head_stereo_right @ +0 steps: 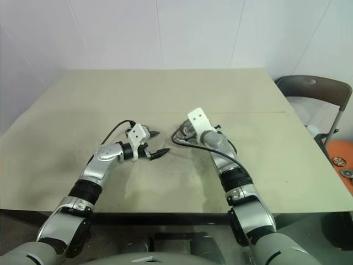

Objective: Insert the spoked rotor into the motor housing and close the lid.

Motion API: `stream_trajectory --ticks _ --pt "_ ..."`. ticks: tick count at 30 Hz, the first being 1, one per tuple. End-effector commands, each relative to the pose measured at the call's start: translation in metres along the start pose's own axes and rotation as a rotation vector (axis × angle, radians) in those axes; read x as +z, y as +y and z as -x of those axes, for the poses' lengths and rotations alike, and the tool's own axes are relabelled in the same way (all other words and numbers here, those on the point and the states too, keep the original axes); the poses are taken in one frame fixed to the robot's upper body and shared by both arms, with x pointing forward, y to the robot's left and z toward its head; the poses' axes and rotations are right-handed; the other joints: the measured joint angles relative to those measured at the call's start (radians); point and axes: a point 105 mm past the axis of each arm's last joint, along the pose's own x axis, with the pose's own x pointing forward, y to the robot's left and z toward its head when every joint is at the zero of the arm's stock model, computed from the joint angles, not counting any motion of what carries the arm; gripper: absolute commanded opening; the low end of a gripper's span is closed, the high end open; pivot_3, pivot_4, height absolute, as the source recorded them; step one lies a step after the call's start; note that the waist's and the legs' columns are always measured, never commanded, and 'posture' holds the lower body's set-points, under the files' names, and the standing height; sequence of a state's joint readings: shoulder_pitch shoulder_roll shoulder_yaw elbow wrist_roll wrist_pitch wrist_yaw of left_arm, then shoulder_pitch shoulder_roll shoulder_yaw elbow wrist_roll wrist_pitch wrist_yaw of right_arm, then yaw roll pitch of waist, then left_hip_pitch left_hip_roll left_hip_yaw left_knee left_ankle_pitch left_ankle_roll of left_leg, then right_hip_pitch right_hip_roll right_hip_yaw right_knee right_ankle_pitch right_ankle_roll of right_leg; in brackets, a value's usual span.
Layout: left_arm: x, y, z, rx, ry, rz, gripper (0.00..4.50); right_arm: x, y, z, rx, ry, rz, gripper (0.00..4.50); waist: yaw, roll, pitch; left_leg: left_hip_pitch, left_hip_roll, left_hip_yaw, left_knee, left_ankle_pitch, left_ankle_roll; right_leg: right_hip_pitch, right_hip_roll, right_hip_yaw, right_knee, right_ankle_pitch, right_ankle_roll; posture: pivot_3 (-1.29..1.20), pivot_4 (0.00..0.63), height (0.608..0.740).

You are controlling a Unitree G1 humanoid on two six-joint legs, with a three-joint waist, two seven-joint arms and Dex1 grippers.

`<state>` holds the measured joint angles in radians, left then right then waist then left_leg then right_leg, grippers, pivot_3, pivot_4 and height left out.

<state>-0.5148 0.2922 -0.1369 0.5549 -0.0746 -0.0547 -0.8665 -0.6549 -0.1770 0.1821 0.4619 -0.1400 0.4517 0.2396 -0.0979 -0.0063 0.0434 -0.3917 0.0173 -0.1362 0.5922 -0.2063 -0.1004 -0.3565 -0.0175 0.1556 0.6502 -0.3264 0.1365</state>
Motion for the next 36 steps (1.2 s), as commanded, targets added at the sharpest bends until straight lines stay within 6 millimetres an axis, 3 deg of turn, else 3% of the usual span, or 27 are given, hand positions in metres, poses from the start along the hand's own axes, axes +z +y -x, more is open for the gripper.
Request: stream_trajectory --ticks 1,12,21,28,36 --pt "0.010 0.000 -0.001 -0.002 -0.030 -0.030 4.50 0.015 -0.004 0.003 -0.018 -0.050 0.049 0.02 0.000 0.000 0.000 0.000 0.000 0.000 0.000 0.000 0.000 0.000 0.000 0.000 0.000 0.000 0.000 0.00 0.000 0.740" --pt "0.008 0.001 0.000 0.006 -0.022 -0.027 4.50 0.017 0.003 0.003 0.046 -0.054 -0.117 0.02 0.000 0.000 0.000 0.000 0.000 0.000 0.000 0.000 0.000 0.000 0.000 0.000 0.000 0.000 0.000 0.00 0.000 0.740" --pt "0.008 0.000 -0.002 0.002 -0.022 -0.028 4.50 0.014 -0.003 0.004 0.029 -0.049 -0.138 0.02 0.000 0.000 0.000 0.000 0.000 0.000 0.000 0.000 0.000 0.000 0.000 0.000 0.000 0.000 0.000 0.00 0.000 0.740" --pt "0.007 -0.001 -0.002 -0.005 -0.017 -0.027 4.50 0.031 -0.027 0.006 -0.099 -0.152 -0.188 0.02 0.000 0.000 0.000 0.000 0.000 0.000 0.000 0.000 0.000 0.000 0.000 0.000 0.000 0.000 0.000 0.00 0.000 0.740" --pt "0.007 -0.002 -0.002 -0.007 -0.016 -0.029 4.50 0.008 -0.020 0.004 -0.046 -0.040 -0.098 0.02 0.000 0.000 0.000 0.000 0.000 0.000 0.000 0.000 0.000 0.000 0.000 0.000 0.000 0.000 0.000 0.00 0.000 0.740"
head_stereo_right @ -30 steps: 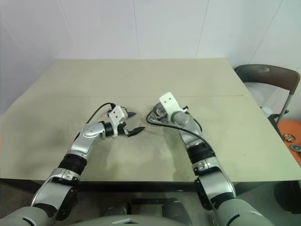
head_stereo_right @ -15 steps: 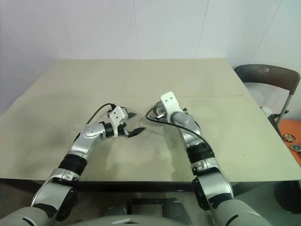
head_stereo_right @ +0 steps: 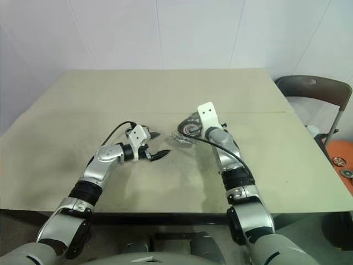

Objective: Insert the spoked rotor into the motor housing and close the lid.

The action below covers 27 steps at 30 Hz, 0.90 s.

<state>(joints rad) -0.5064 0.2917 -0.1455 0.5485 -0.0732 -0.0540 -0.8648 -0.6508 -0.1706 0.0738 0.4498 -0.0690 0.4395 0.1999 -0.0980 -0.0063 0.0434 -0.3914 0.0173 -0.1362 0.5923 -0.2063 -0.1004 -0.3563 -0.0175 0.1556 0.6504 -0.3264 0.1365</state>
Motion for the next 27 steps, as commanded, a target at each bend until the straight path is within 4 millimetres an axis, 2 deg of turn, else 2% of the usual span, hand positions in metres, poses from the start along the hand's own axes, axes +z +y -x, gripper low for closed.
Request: stream_trajectory --ticks 1,3,11,27 --pt "0.0087 0.0014 -0.0015 0.000 -0.020 -0.030 4.50 -0.0001 0.0052 -0.0002 0.038 0.023 0.064 0.02 0.000 0.000 0.000 0.000 0.000 0.000 0.000 0.000 0.000 0.000 0.000 0.000 0.000 0.000 0.000 0.00 0.000 0.740" --pt "0.0086 0.0014 -0.0015 0.001 -0.020 -0.030 4.50 -0.0049 0.0079 -0.0001 0.051 0.041 0.064 0.02 -0.001 0.000 0.000 0.000 0.000 0.000 0.000 0.000 0.000 0.000 0.000 0.000 0.000 0.000 0.000 0.00 0.000 0.740" --pt "0.0089 0.0021 -0.0004 0.004 -0.021 -0.031 4.50 -0.0008 0.0100 0.0006 0.061 0.029 0.074 0.02 0.000 0.000 0.000 0.000 0.000 0.000 0.000 0.000 0.000 0.000 0.000 0.000 0.000 0.000 0.000 0.00 0.000 0.740" --pt "0.0061 0.0022 0.0000 0.000 -0.008 -0.031 4.50 -0.0049 0.0107 0.0013 0.067 0.036 0.010 0.02 0.000 0.000 0.000 0.000 0.000 0.000 0.000 0.000 0.000 0.000 0.000 0.000 0.000 0.000 0.000 0.00 0.000 0.740"
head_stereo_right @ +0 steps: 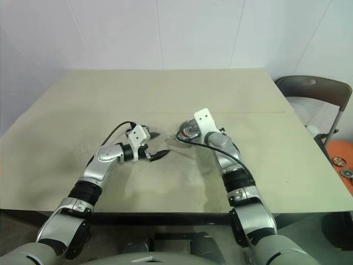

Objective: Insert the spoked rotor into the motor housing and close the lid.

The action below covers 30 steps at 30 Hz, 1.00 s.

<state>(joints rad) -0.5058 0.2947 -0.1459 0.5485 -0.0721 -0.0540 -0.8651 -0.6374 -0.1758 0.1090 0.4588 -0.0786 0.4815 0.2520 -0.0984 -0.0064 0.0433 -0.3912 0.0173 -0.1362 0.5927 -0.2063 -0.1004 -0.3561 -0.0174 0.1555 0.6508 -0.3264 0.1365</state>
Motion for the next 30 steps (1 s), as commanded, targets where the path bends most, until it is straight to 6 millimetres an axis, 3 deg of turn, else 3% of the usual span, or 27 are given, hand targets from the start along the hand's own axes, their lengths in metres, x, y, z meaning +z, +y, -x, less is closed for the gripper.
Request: stream_trajectory --ticks 1,11,30 --pt "0.007 0.001 -0.001 -0.002 -0.011 -0.029 4.50 0.011 0.000 0.002 0.008 -0.037 -0.020 0.02 0.000 0.000 0.000 0.000 0.000 0.000 0.000 0.000 0.000 0.000 0.000 0.000 0.000 0.000 0.000 0.00 0.000 0.740" --pt "0.007 0.001 -0.001 0.001 -0.012 -0.028 4.50 0.016 0.013 0.003 0.081 -0.061 -0.032 0.02 -0.005 0.000 0.000 0.000 0.000 0.000 0.000 0.000 0.000 0.000 0.000 0.000 0.000 0.000 0.000 0.00 0.000 0.740" --pt "0.006 0.001 -0.002 -0.001 -0.008 -0.027 4.50 0.030 0.017 0.005 0.095 -0.136 -0.079 0.02 0.000 0.000 0.000 0.000 0.000 0.000 0.000 0.000 0.000 0.000 0.000 0.000 0.000 0.000 0.000 0.00 0.000 0.740"
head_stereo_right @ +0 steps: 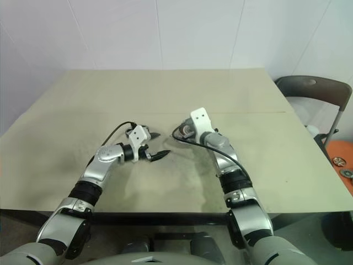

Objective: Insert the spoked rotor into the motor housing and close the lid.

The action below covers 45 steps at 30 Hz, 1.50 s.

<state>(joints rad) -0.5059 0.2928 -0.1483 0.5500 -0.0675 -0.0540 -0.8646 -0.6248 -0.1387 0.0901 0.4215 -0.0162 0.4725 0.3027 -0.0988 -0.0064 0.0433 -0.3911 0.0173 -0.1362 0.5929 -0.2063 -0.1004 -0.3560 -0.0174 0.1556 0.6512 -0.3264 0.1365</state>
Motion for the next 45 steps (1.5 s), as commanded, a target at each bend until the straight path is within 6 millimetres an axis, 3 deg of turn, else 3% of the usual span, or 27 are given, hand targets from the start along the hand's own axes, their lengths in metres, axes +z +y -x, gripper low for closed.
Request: stream_trajectory --ticks 1,9,13,16,19,24,29,32,38,45 --pt "0.006 0.002 -0.001 0.002 -0.012 -0.025 4.50 0.019 0.000 0.003 0.001 -0.074 0.006 0.02 0.000 0.000 0.000 0.000 0.000 0.000 0.000 0.000 0.000 0.000 0.000 0.000 0.000 0.000 0.000 0.00 0.000 0.740" --pt "0.011 0.006 0.000 0.034 -0.037 -0.019 4.50 0.027 -0.004 0.003 -0.037 -0.125 0.013 0.02 0.000 0.000 0.000 0.000 0.000 0.000 0.000 0.000 0.000 0.000 0.000 0.000 0.000 0.000 0.000 0.00 0.000 0.740" --pt "0.032 0.040 0.012 0.223 -0.151 0.072 4.50 0.039 -0.012 0.004 -0.076 -0.179 0.005 0.02 0.001 0.000 0.000 0.000 0.000 0.000 0.000 0.000 0.000 0.000 0.000 0.000 0.000 0.000 0.000 0.00 0.000 0.740" --pt "0.038 0.049 0.027 0.271 -0.206 0.183 4.50 0.037 -0.016 0.005 -0.083 -0.172 0.014 0.02 -0.002 0.000 0.000 0.000 0.000 0.000 0.000 0.000 0.000 0.000 0.000 0.000 0.000 0.000 0.000 0.00 0.000 0.740" --pt "0.039 0.049 0.040 0.294 -0.238 0.299 4.50 0.035 -0.018 0.005 -0.088 -0.169 0.018 0.02 -0.003 0.000 0.000 0.000 0.000 0.000 0.000 0.000 0.000 0.000 0.000 0.000 0.000 0.000 0.000 0.00 0.000 0.740" --pt "0.025 0.032 0.072 0.334 -0.248 0.632 4.50 0.033 -0.026 0.007 -0.107 -0.167 0.023 0.02 -0.006 0.000 0.000 0.000 0.000 -0.001 0.000 0.000 0.000 0.000 0.000 0.000 0.001 0.000 0.000 0.00 0.000 0.740" --pt "0.026 0.021 0.086 0.358 -0.309 0.940 4.50 0.031 -0.031 0.007 -0.116 -0.156 0.040 0.02 0.003 -0.001 0.000 0.000 0.000 -0.001 0.003 0.000 0.000 0.001 0.000 -0.001 0.002 0.000 0.000 0.00 0.000 0.740" --pt "0.024 0.024 0.087 0.399 -0.333 1.069 4.50 0.032 -0.031 0.006 -0.114 -0.159 0.042 0.02 0.002 -0.001 0.000 0.000 0.000 -0.001 0.005 0.000 0.000 0.002 0.000 -0.001 0.002 0.000 0.000 0.00 0.000 0.740" --pt "0.014 0.037 0.072 0.501 -0.393 1.310 4.50 0.035 -0.029 0.006 -0.111 -0.165 0.051 0.02 0.002 -0.001 0.000 0.000 0.000 -0.001 0.004 0.000 0.000 0.002 0.000 -0.001 0.001 0.000 0.000 0.00 0.000 0.740" --pt "0.011 0.040 0.049 0.527 -0.368 1.401 4.50 0.033 -0.031 0.008 -0.118 -0.163 0.053 0.02 0.002 -0.001 0.000 0.000 0.000 -0.001 0.003 0.000 0.000 0.002 0.000 -0.001 -0.001 0.000 0.000 0.00 0.000 0.740"
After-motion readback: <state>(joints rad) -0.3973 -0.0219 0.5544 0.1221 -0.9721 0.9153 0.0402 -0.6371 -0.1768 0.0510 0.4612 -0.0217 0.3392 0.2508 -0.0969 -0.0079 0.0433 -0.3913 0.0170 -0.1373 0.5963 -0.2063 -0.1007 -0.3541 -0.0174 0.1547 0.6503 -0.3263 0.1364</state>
